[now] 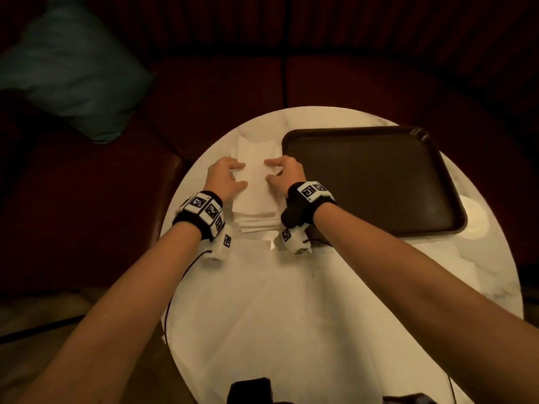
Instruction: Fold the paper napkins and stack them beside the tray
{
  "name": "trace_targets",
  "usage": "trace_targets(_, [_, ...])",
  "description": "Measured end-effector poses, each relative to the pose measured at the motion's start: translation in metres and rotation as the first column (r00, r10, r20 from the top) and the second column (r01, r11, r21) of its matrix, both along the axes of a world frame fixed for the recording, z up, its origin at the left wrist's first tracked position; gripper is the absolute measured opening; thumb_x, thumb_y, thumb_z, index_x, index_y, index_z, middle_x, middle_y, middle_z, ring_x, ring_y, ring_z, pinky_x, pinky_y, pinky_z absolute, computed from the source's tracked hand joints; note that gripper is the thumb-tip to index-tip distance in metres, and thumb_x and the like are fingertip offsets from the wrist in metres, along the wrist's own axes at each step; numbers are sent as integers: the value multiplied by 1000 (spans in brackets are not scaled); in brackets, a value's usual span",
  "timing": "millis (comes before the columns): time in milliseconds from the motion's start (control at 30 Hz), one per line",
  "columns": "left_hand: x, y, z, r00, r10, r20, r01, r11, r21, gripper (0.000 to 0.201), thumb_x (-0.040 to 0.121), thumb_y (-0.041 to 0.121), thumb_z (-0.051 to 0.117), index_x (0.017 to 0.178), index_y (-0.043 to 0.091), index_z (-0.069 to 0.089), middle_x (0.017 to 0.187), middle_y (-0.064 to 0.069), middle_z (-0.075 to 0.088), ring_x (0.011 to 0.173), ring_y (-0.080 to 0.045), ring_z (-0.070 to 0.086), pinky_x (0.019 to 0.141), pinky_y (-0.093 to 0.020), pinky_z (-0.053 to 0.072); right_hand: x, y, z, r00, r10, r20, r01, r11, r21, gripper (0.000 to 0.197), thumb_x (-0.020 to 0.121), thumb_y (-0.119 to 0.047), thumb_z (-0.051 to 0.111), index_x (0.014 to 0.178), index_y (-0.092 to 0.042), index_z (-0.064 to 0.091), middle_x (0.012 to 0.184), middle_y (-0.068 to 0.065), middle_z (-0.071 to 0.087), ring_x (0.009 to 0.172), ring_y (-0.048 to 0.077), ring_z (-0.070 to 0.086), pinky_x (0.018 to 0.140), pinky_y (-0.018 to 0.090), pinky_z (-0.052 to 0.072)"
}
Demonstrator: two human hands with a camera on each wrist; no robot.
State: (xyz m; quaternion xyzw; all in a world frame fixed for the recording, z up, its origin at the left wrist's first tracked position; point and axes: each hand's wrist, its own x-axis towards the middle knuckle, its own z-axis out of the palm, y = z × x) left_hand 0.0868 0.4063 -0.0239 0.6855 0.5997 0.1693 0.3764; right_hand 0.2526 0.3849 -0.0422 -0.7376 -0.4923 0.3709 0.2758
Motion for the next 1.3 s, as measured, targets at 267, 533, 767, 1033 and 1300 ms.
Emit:
trace_targets(267, [7, -9, -15, 989, -35, -140, 36, 999, -1, 52, 76, 19, 80, 125, 8, 62, 132, -10, 44, 111, -28, 54, 97, -33, 45, 7, -14, -2, 977, 138, 163, -142, 990, 13, 50, 85, -13, 68, 133, -12, 55, 129, 9, 40, 111, 23, 50, 101, 31, 43])
trace_targets(533, [24, -77, 11, 945, -116, -305, 193, 953, 235, 34, 85, 28, 68, 118, 20, 61, 136, -10, 39, 123, -30, 37, 98, -45, 42, 102, -126, 55, 958, 110, 264, -131, 989, 63, 37, 81, -18, 74, 117, -19, 64, 112, 4, 46, 73, 16, 54, 73, 21, 46])
trace_targets(767, [98, -197, 10, 888, -438, -139, 452, 888, 85, 14, 87, 26, 66, 98, 19, 71, 108, -4, 58, 106, -24, 49, 95, -40, 41, 164, -264, 50, 950, 48, 309, 9, 983, -183, 34, 79, -19, 77, 111, -19, 67, 113, 0, 46, 75, 21, 59, 81, 29, 48])
trace_targets(1033, [138, -302, -15, 653, -685, -323, 666, 723, -185, 46, 85, 48, 63, 121, 21, 56, 120, 0, 53, 113, -22, 46, 93, -36, 40, 156, -362, 7, 958, 175, 227, -88, 933, -348, 46, 71, -27, 82, 112, -27, 62, 113, -4, 43, 87, 14, 51, 81, 26, 45])
trace_targets(1300, [141, -323, -20, 649, -647, -401, 620, 755, -215, 49, 73, 49, 76, 106, 19, 56, 116, -1, 48, 110, -22, 42, 88, -34, 38, 147, -374, 0, 933, 230, 277, -147, 946, -288, 46, 68, -35, 81, 108, -30, 59, 119, -4, 38, 110, 16, 38, 95, 29, 40])
